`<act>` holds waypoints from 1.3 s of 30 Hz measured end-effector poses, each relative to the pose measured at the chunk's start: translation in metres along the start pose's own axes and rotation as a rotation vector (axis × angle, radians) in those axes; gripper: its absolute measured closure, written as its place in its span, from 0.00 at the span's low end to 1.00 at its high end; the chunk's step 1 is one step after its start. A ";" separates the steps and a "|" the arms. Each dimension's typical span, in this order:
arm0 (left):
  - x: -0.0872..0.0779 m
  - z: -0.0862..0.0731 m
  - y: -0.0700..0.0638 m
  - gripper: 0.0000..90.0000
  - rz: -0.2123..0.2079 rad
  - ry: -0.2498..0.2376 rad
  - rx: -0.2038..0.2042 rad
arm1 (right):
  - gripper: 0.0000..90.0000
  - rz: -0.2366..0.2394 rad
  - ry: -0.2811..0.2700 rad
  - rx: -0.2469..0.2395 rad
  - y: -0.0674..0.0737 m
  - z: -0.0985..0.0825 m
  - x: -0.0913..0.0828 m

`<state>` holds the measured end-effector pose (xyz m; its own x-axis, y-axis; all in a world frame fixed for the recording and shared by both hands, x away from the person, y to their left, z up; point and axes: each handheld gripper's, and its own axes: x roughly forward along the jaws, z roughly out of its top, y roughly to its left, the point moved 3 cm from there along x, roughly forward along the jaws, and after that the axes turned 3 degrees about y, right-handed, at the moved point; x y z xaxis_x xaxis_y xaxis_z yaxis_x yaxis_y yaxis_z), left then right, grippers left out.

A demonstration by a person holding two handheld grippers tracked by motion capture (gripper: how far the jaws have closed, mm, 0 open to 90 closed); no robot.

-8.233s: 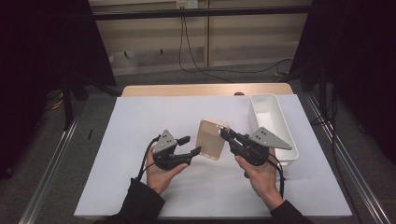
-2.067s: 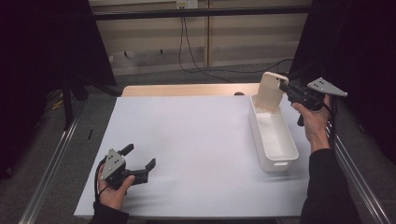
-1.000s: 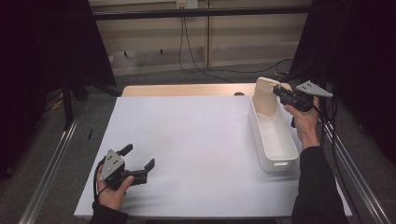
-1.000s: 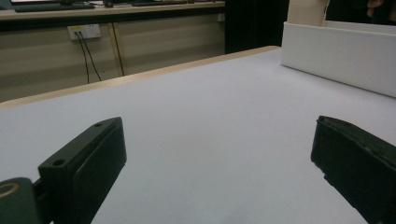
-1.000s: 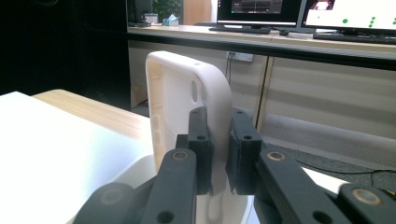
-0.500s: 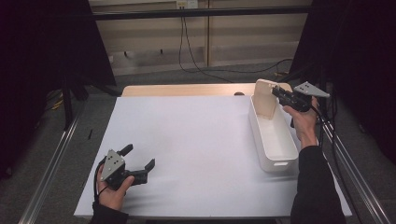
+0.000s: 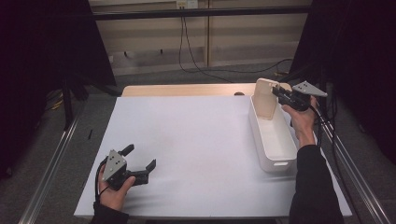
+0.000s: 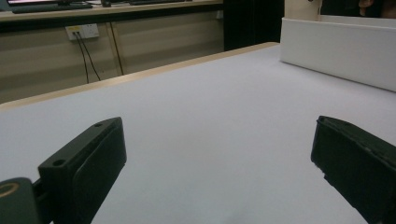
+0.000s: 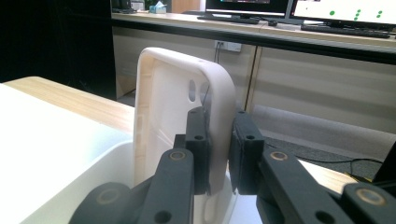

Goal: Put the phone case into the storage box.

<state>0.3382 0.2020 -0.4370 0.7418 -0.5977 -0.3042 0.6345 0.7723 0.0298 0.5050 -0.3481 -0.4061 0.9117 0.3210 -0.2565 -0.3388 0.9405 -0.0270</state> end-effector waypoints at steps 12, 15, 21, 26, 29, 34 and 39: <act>0.001 0.000 0.000 0.03 0.001 0.001 0.000 | 0.85 -0.027 0.012 0.019 -0.003 -0.001 0.002; 0.001 0.000 0.000 0.03 0.003 0.002 -0.002 | 0.84 -0.033 0.015 0.025 -0.004 -0.001 0.003; 0.002 -0.001 0.000 0.03 0.000 0.007 0.004 | 0.82 -0.044 0.025 0.026 -0.004 -0.001 0.006; 0.002 -0.001 -0.001 0.03 -0.002 0.008 0.003 | 0.81 -0.061 0.029 0.050 -0.003 -0.002 0.009; 0.002 -0.001 0.000 0.04 0.000 0.011 0.004 | 0.80 -0.069 0.035 0.052 -0.004 -0.003 0.010; 0.002 -0.001 -0.001 0.04 0.001 0.011 0.004 | 0.79 -0.076 0.040 0.057 -0.004 -0.002 0.011; 0.003 -0.001 0.000 0.03 -0.001 0.013 0.002 | 0.75 -0.090 0.048 0.071 -0.005 -0.002 0.012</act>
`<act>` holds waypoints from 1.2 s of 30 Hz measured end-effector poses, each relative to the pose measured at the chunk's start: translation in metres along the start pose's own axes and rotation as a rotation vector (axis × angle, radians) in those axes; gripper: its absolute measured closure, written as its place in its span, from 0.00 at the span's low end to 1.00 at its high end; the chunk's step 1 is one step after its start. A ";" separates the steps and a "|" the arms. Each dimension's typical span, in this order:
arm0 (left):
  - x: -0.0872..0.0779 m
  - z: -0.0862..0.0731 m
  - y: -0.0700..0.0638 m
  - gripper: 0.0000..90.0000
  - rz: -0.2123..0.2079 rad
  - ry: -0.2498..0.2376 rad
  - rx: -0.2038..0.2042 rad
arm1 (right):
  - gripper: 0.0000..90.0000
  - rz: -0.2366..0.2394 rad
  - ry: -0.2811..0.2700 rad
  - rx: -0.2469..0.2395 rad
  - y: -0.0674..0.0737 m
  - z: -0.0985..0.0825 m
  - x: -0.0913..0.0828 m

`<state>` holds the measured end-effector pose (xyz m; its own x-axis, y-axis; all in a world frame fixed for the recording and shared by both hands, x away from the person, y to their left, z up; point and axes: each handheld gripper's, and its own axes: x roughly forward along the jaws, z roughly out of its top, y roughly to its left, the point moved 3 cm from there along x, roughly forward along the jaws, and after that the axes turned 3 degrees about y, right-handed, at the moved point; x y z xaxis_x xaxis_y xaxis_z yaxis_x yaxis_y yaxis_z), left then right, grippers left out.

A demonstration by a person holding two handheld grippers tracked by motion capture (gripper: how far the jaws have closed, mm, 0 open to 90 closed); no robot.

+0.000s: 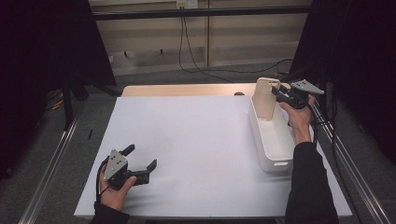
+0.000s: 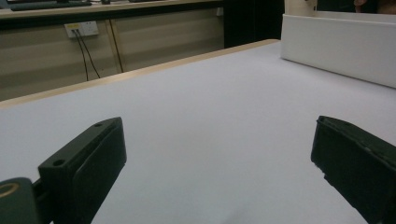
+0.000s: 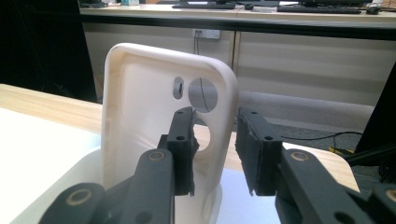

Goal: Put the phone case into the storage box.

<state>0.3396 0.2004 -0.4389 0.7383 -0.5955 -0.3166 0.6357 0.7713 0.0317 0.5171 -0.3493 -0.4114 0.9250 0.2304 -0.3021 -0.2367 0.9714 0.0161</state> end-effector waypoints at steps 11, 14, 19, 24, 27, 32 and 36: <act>0.000 0.000 0.000 0.03 -0.001 -0.001 0.001 | 0.78 -0.004 0.018 -0.002 0.001 -0.002 0.002; 0.000 0.000 0.000 0.03 0.001 -0.001 0.001 | 0.78 -0.001 0.020 -0.002 0.000 -0.003 0.002; 0.000 0.000 0.000 0.04 0.002 -0.002 0.001 | 0.74 0.006 0.012 0.001 0.001 -0.002 0.001; 0.000 0.001 0.000 0.04 0.007 -0.004 -0.008 | 0.66 0.013 0.001 0.008 0.003 -0.001 0.000; 0.002 0.002 0.000 0.04 0.005 -0.004 -0.007 | 0.64 0.019 -0.009 0.008 0.003 0.000 0.000; 0.004 0.002 0.000 0.04 0.007 -0.003 -0.013 | 0.54 0.025 -0.014 0.007 0.002 0.001 -0.003; 0.004 0.002 0.000 0.04 0.009 -0.004 -0.014 | 0.39 0.027 -0.016 0.025 0.002 0.003 -0.005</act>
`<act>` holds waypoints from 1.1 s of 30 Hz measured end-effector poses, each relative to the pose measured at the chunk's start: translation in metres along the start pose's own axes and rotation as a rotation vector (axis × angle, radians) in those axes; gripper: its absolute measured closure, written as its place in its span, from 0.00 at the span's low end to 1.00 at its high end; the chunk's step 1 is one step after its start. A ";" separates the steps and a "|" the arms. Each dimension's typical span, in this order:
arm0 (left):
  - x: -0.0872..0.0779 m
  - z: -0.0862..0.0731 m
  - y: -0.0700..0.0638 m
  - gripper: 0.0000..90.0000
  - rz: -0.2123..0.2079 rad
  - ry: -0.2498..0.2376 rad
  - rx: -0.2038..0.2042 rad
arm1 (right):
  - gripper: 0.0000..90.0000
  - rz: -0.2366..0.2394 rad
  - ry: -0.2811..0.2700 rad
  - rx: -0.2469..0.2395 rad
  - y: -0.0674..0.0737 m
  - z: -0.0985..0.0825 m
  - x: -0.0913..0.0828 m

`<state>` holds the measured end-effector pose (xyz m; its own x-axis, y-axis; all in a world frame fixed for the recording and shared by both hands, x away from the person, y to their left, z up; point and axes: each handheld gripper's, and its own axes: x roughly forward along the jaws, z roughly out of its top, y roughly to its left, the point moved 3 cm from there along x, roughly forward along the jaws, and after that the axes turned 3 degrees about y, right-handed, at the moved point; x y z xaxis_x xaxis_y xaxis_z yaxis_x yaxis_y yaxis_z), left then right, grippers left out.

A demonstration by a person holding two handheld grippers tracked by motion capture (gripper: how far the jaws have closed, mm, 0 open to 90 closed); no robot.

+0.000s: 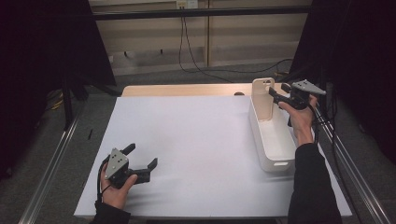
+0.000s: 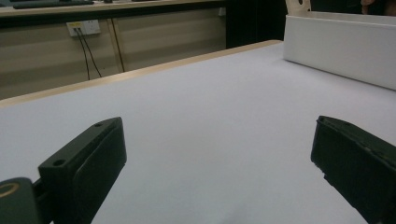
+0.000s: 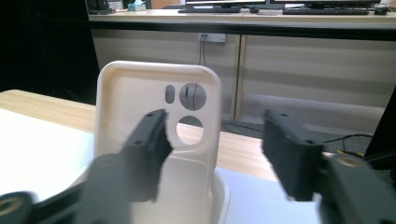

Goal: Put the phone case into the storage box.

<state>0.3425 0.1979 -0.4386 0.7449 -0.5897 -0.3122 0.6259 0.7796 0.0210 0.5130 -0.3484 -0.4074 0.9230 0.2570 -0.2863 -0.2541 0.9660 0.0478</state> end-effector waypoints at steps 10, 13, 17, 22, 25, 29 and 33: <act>-0.001 0.000 0.002 0.04 0.004 -0.002 0.001 | 0.09 -0.019 0.006 0.031 0.003 0.001 0.000; -0.002 0.000 0.002 0.04 0.004 -0.002 -0.003 | 0.04 -0.040 0.006 0.045 0.001 0.003 -0.002; -0.004 -0.001 0.003 0.04 0.015 -0.005 -0.019 | 0.01 -0.049 0.013 0.026 0.000 0.004 -0.006; -0.005 0.000 0.002 0.04 0.011 -0.009 -0.008 | 0.00 -0.045 0.011 0.027 0.003 0.009 -0.013; -0.004 0.000 0.002 0.04 0.007 -0.007 -0.004 | 0.00 -0.049 0.006 0.025 0.003 0.013 -0.018; -0.005 0.000 0.002 0.04 0.010 -0.011 -0.018 | 0.00 -0.054 -0.003 0.015 0.006 0.017 -0.022; -0.005 0.000 0.003 0.04 0.011 -0.009 -0.024 | 0.00 -0.060 -0.001 -0.015 0.011 0.019 -0.025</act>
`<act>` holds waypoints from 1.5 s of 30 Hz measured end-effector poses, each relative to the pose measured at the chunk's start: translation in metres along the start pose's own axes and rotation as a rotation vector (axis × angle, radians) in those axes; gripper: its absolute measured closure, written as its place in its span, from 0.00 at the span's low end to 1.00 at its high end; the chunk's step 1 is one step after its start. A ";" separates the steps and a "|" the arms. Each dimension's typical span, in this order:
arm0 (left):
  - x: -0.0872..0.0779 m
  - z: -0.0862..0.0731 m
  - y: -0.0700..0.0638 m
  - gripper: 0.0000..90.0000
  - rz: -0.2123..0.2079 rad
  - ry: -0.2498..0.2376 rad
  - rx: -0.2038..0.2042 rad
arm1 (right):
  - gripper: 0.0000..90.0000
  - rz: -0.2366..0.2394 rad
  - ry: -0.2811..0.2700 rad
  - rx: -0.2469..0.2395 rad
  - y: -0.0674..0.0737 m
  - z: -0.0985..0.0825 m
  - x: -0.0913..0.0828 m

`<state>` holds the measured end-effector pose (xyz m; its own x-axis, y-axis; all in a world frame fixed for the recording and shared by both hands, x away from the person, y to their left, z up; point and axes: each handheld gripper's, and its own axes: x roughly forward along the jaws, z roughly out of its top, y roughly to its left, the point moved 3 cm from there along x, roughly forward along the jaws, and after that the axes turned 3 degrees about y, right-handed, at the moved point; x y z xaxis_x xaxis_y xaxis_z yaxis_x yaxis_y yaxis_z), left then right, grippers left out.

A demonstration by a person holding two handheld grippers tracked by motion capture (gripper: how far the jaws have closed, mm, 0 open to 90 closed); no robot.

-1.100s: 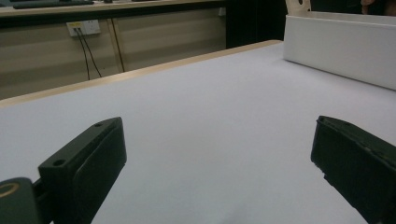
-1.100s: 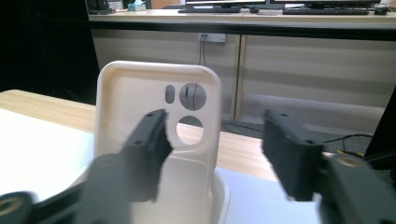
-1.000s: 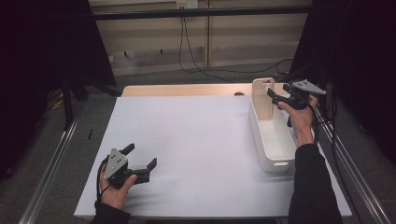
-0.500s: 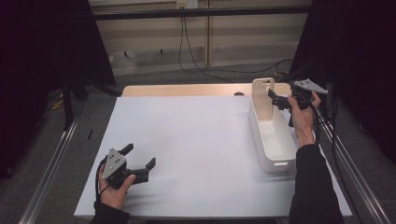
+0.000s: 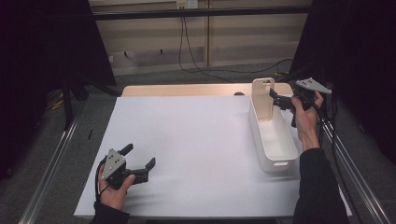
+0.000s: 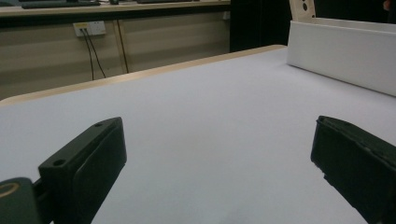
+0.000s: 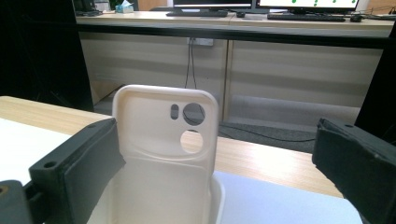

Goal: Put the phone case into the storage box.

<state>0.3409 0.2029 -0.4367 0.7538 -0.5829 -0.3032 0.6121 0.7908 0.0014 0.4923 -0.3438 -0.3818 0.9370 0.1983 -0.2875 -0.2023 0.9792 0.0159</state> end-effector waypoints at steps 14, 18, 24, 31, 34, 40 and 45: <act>-0.001 0.002 0.001 0.03 0.000 -0.028 -0.042 | 0.00 0.013 -0.032 0.024 0.005 -0.003 -0.016; -0.001 0.003 0.000 0.03 -0.005 -0.024 -0.037 | 0.00 0.030 -0.022 0.017 0.006 -0.004 -0.019; 0.000 0.003 -0.002 0.03 -0.022 -0.014 -0.020 | 0.00 0.052 -0.014 0.025 0.006 -0.007 -0.027; -0.001 0.002 -0.001 0.03 -0.017 -0.016 -0.025 | 0.00 0.059 -0.017 0.009 0.009 -0.010 -0.036; -0.002 0.002 0.000 0.03 -0.024 -0.017 -0.027 | 0.00 0.060 -0.023 0.014 0.010 -0.011 -0.041; -0.003 0.002 -0.002 0.03 -0.035 -0.018 -0.015 | 0.00 0.071 -0.030 0.004 0.013 -0.015 -0.049; -0.004 0.003 0.000 0.03 -0.027 -0.024 -0.009 | 0.00 0.073 -0.042 0.002 0.017 -0.017 -0.057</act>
<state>0.3388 0.2044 -0.4324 0.7428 -0.6082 -0.2799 0.6301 0.7764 -0.0150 0.4304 -0.3395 -0.3818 0.9308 0.2712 -0.2452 -0.2703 0.9620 0.0379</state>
